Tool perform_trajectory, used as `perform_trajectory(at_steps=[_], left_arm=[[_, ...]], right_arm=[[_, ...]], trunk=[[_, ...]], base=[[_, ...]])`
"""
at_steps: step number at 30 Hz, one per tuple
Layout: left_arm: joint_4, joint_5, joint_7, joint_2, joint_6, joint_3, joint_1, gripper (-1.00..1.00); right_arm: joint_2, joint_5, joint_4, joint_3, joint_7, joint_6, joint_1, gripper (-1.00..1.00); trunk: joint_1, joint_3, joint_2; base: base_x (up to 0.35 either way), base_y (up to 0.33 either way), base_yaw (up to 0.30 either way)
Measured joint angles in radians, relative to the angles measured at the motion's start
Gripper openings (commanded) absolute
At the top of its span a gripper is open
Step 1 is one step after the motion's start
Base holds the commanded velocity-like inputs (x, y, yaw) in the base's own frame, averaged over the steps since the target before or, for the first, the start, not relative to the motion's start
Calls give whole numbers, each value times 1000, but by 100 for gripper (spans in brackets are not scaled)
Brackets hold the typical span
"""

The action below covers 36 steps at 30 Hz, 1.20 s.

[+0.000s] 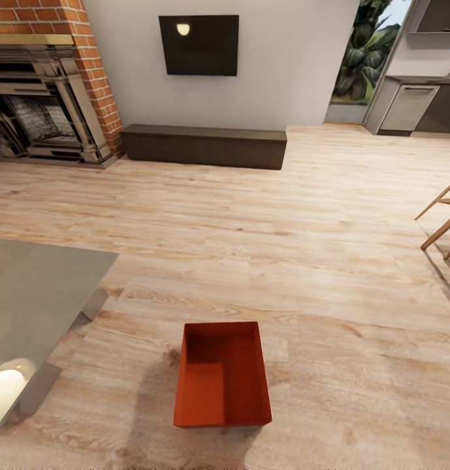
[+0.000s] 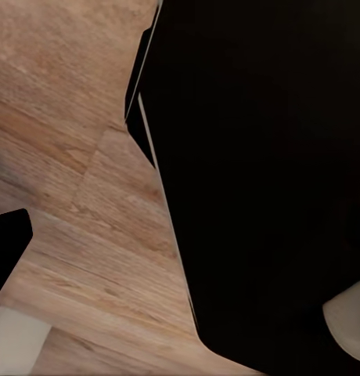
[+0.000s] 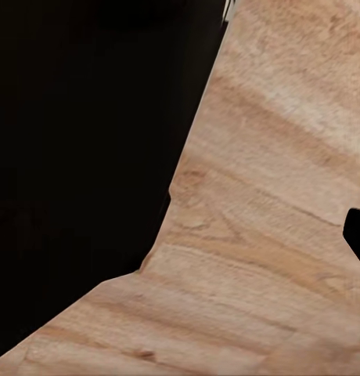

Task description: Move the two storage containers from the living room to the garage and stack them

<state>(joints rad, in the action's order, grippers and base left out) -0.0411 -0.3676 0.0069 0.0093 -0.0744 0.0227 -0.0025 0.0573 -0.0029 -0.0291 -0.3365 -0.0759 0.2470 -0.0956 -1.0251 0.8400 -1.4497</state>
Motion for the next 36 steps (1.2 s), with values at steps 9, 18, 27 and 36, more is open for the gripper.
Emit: perform_trajectory(at_steps=[9,18,27,36], left_arm=[[0,0,0,0,0,0,0,100],[0,0,0,0,0,0,0,100],[0,0,0,0,0,0,0,100],[0,0,0,0,0,0,0,100]], right_arm=[[0,0,0,0,0,0,0,100],[0,0,0,0,0,-1,0,100],[-2,-1,0,0,-7,-2,0,100],[-1,2,0,0,-2,-1,0,100]], trunk=[[0,15,0],[0,29,0],[0,32,0],[0,32,0]], base=[[0,0,0],[0,0,0],[0,0,0],[0,0,0]])
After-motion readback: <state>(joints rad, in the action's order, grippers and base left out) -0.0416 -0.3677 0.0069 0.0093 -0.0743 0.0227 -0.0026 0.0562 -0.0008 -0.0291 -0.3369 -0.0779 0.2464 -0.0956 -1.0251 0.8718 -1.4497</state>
